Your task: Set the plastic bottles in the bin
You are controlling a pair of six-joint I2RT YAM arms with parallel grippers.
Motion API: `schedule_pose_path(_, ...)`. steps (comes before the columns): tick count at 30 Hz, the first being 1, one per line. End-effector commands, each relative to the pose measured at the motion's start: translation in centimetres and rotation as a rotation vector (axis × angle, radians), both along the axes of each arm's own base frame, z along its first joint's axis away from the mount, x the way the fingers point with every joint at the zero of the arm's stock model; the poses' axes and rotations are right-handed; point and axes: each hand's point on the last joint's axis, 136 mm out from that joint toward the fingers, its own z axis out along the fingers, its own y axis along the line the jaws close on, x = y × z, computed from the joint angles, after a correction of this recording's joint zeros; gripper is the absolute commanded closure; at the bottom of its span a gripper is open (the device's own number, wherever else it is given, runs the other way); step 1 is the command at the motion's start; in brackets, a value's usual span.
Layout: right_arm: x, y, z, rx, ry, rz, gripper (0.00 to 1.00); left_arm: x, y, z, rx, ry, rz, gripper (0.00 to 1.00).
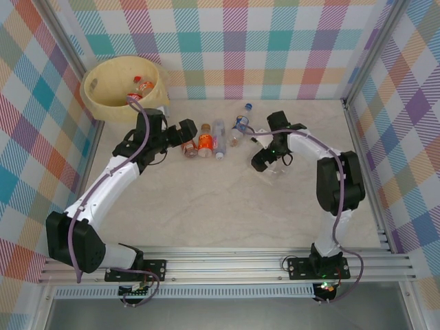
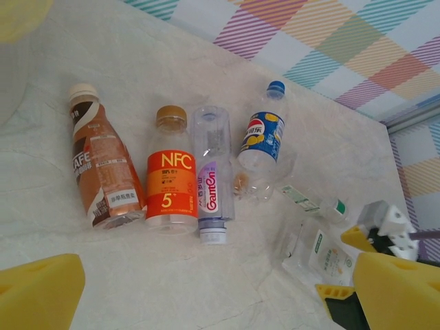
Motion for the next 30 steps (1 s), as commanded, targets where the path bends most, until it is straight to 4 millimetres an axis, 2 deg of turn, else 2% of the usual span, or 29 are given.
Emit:
schedule_pose_path(1,-0.8,-0.4,-1.8,-0.043,0.086,0.058,0.0,-0.6,0.3,1.3,0.03,-0.062,0.0,0.0)
schedule_pose_path(4,-1.4,-0.3,-2.2,-0.032,0.133,0.046,0.0,-0.7,0.7,1.3,0.04,-0.067,0.016,0.0)
schedule_pose_path(9,-1.6,-0.1,-2.1,-0.003,0.107,0.004,0.0,-0.8,1.0,1.2,0.05,-0.067,0.023,0.0)
schedule_pose_path(16,-3.4,-0.8,-3.5,-0.049,0.165,-0.018,0.0,-0.9,0.9,0.9,0.044,-0.052,0.022,0.0)
schedule_pose_path(23,-5.3,-1.6,-2.6,-0.042,0.142,-0.012,0.0,-0.9,0.9,0.4,0.052,-0.043,0.019,0.0)
schedule_pose_path(30,-6.5,-2.0,-2.7,-0.025,0.152,-0.019,0.0,-0.7,0.7,0.1,0.053,-0.032,0.012,0.0)
